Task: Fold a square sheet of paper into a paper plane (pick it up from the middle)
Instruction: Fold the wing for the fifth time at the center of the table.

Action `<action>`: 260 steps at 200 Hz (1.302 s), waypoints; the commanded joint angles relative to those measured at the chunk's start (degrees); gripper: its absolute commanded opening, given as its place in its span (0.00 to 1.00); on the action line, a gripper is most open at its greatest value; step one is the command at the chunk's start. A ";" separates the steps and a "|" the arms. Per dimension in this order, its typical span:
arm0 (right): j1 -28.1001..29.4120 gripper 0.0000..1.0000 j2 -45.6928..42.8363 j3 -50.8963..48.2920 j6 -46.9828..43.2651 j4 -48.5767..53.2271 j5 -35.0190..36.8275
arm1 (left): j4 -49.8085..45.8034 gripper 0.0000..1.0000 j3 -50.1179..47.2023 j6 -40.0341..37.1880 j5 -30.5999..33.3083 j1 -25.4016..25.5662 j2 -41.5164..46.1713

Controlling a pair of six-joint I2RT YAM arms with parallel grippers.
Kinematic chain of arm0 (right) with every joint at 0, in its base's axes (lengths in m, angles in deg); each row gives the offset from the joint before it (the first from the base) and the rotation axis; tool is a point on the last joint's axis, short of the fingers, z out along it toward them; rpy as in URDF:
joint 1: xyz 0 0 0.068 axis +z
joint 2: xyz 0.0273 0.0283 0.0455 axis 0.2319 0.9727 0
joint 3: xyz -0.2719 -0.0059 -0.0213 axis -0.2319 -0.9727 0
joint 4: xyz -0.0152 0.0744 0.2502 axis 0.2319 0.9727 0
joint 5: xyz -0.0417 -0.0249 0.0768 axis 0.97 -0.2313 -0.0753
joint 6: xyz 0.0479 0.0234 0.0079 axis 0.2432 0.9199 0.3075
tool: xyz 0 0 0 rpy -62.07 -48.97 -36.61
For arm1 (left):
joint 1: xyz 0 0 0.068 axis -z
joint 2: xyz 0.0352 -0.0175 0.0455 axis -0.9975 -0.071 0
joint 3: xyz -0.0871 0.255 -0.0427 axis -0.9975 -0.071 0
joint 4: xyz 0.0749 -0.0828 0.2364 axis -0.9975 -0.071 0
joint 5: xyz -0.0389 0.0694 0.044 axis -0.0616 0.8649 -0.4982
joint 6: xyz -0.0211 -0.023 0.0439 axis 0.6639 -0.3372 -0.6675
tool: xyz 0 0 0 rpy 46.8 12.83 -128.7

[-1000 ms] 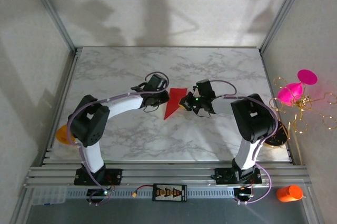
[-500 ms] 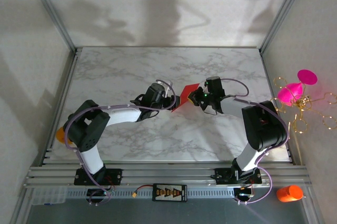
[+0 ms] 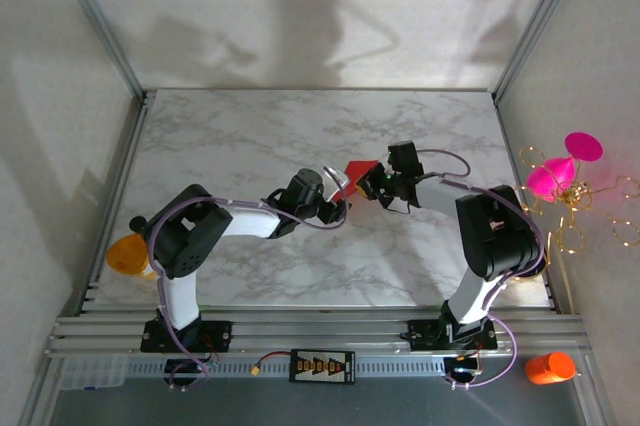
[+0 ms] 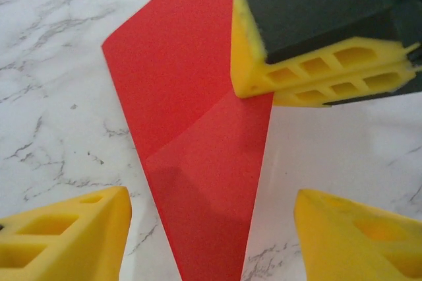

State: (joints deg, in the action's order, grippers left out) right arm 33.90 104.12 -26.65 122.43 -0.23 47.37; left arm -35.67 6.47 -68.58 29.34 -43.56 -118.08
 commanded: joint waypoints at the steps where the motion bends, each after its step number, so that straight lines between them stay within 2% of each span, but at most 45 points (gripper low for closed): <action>1: -0.13 0.00 1.40 1.56 2.45 2.18 -0.42 | 3.88 0.64 -0.48 -7.02 1.16 1.02 -1.30; 14: -0.19 0.00 1.88 1.97 2.92 2.19 -0.84 | 5.90 0.63 -1.18 -8.66 1.67 1.44 -1.86; 82: -0.12 0.00 2.61 3.01 4.87 3.50 -3.32 | 4.59 0.51 -0.33 -9.36 5.90 2.10 -3.84; 142: -0.14 0.01 3.41 3.73 5.48 3.78 -5.07 | 5.94 0.40 -0.48 -8.82 6.65 2.10 -5.01; 177: -0.10 0.03 3.43 3.90 5.39 4.31 -5.38 | 5.36 0.31 -0.34 -8.91 6.20 2.12 -4.87; 198: -0.09 0.08 3.55 3.88 5.48 4.48 -5.35 | 5.02 0.26 -0.52 -8.80 5.62 2.15 -4.85; 224: -0.11 0.20 3.85 4.07 5.22 5.14 -5.30 | 4.71 0.21 -0.78 -8.66 5.45 2.10 -4.94; 260: -0.17 0.34 4.26 4.79 4.62 6.44 -4.86 | 4.65 0.20 -1.39 -7.88 4.46 2.10 -4.82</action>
State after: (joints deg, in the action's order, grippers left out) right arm 33.90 107.60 -23.46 127.24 3.73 43.29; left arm -31.08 6.08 -77.14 34.93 -41.96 -122.30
